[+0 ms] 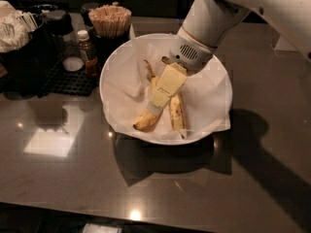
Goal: Pick banana from white bowl
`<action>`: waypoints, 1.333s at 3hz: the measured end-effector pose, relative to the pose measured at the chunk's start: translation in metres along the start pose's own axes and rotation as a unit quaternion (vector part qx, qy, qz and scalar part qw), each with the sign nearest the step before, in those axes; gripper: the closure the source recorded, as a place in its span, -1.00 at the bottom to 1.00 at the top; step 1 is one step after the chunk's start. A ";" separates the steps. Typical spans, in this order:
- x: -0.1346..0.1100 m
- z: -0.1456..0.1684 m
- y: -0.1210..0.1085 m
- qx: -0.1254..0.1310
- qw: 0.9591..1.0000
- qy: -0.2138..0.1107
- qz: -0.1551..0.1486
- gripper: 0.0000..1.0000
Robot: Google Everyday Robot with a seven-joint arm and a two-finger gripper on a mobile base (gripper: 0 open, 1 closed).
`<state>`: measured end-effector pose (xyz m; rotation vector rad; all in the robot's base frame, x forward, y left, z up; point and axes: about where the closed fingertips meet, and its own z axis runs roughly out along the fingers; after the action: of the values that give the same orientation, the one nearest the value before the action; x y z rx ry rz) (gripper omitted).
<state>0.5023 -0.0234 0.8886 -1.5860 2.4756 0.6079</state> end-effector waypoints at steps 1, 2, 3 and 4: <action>0.000 0.002 -0.002 0.021 0.999 0.004 0.024 -1.00; 0.003 0.010 -0.008 0.039 0.997 0.015 0.069 -1.00; 0.005 0.020 -0.012 0.045 0.993 0.026 0.105 -1.00; 0.011 0.028 -0.018 0.043 0.990 0.034 0.133 -1.00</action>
Offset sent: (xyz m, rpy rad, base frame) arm 0.0068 -0.0062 -0.0240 -0.1348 0.0307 -0.2651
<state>0.5105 -0.0274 0.8548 -1.2763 2.7478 0.4785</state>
